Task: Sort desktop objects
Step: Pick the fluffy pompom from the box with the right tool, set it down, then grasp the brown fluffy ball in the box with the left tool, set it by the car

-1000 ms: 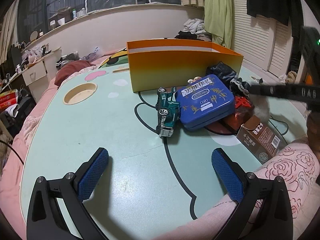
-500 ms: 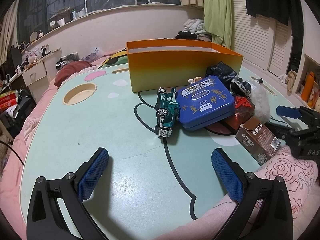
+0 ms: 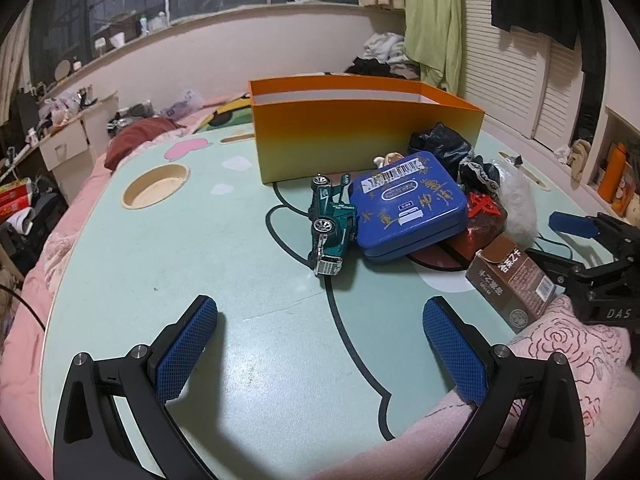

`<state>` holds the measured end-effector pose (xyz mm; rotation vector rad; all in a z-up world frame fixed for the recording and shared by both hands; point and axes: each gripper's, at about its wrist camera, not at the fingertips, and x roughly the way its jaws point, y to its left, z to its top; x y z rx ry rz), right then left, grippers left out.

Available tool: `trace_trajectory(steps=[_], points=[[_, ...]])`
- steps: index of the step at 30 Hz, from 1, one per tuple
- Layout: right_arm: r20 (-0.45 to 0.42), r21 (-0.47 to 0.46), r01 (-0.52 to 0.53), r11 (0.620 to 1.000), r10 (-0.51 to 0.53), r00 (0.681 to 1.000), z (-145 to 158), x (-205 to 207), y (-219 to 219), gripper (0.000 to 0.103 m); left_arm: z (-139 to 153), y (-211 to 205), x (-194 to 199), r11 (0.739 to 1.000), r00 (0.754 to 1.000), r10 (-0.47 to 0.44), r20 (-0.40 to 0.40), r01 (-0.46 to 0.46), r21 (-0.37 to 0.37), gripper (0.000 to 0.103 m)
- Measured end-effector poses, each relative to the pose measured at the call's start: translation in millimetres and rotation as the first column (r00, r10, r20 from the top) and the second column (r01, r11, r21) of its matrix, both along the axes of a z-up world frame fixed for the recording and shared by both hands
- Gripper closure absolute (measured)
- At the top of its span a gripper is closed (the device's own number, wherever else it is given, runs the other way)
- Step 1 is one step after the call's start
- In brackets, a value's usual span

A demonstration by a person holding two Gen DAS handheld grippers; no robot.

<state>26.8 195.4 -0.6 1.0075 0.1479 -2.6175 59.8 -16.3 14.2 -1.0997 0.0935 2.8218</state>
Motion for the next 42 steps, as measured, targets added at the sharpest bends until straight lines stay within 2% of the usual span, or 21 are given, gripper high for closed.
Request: trace_trajectory(steps=[3, 7, 8, 10, 13, 15, 18, 20, 22, 25, 28, 29, 31, 32, 33, 34, 36, 39, 40, 41, 42], points=[[0.0, -0.001, 0.0, 1.0, 0.0, 1.0, 0, 0, 1, 0.009, 13, -1, -5, 0.997, 0.999, -0.047, 0.012, 0.046, 0.056, 0.001], [0.0, -0.001, 0.0, 1.0, 0.0, 1.0, -1, 0, 1, 0.009, 68, 12, -20, 0.991, 0.991, -0.089, -0.098, 0.098, 0.091, 0.002], [0.0, -0.001, 0.0, 1.0, 0.0, 1.0, -1, 0, 1, 0.009, 78, 16, -27, 0.989, 0.99, -0.098, -0.1, 0.108, 0.098, 0.006], [-0.001, -0.001, 0.0, 1.0, 0.0, 1.0, -1, 1, 2, 0.009, 101, 25, -55, 0.98, 0.99, -0.126, -0.059, 0.134, 0.15, 0.015], [-0.001, -0.002, 0.0, 1.0, 0.0, 1.0, -1, 1, 1, 0.009, 116, 39, -120, 0.938, 0.974, -0.206, 0.094, 0.169, 0.304, 0.016], [-0.001, -0.001, 0.0, 1.0, 0.0, 1.0, 0, 1, 2, 0.009, 113, 48, -158, 0.931, 0.962, -0.205, 0.177, 0.136, 0.339, 0.016], [-0.001, -0.003, 0.0, 1.0, 0.0, 1.0, -1, 1, 2, 0.008, 95, 59, -202, 0.944, 0.943, -0.162, 0.29, 0.062, 0.325, 0.016], [-0.001, -0.003, 0.0, 1.0, 0.0, 1.0, 3, 2, 1, 0.008, 77, 72, -227, 0.95, 0.91, -0.164, 0.379, 0.043, 0.309, 0.018], [-0.002, -0.003, 0.0, 1.0, 0.0, 1.0, 4, 1, 2, 0.008, 63, 84, -246, 0.963, 0.878, -0.158, 0.452, 0.037, 0.266, 0.031], [-0.001, -0.003, 0.0, 1.0, 0.0, 1.0, 3, 1, 3, 0.008, 41, 100, -260, 0.974, 0.823, -0.162, 0.545, 0.044, 0.223, 0.033], [-0.002, -0.004, -0.001, 1.0, 0.001, 1.0, 3, 2, 2, 0.008, 19, 109, -267, 0.983, 0.784, -0.151, 0.602, 0.054, 0.177, 0.034], [-0.001, -0.004, 0.0, 1.0, 0.0, 1.0, 3, 2, 2, 0.008, 19, 111, -267, 0.985, 0.808, -0.145, 0.571, 0.061, 0.163, 0.036], [0.001, -0.007, -0.001, 1.0, 0.001, 1.0, 3, 1, 2, 0.008, 20, 117, -264, 0.987, 0.825, -0.144, 0.546, 0.08, 0.14, 0.041], [0.002, -0.006, 0.0, 1.0, 0.0, 1.0, 3, 1, 2, 0.008, 20, 118, -262, 0.982, 0.826, -0.169, 0.538, 0.093, 0.166, 0.056], [0.002, -0.006, 0.0, 1.0, 0.0, 1.0, 3, 1, 2, 0.008, 20, 118, -261, 0.975, 0.826, -0.197, 0.528, 0.108, 0.195, 0.065], [0.002, -0.008, 0.0, 1.0, 0.0, 1.0, 2, 1, 2, 0.008, 21, 121, -257, 0.98, 0.836, -0.185, 0.517, 0.12, 0.156, 0.077], [0.002, -0.006, -0.001, 1.0, 0.001, 1.0, 2, 0, 2, 0.008, 21, 121, -254, 0.979, 0.85, -0.195, 0.489, 0.141, 0.147, 0.078], [0.002, -0.008, -0.001, 1.0, 0.001, 1.0, 2, 0, 2, 0.008, 18, 105, -255, 0.971, 0.845, -0.212, 0.49, 0.128, 0.201, 0.08], [0.002, -0.008, -0.001, 1.0, 0.001, 1.0, 2, 0, 2, 0.008, 19, 100, -258, 0.972, 0.853, -0.205, 0.481, 0.119, 0.202, 0.091], [0.002, -0.008, -0.001, 1.0, 0.001, 1.0, 2, 0, 2, 0.008, 22, 94, -258, 0.976, 0.869, -0.186, 0.459, 0.109, 0.189, 0.096], [0.001, -0.008, -0.001, 1.0, 0.001, 1.0, 2, 0, 2, 0.008, 26, 89, -258, 0.98, 0.886, -0.166, 0.434, 0.1, 0.17, 0.096]])
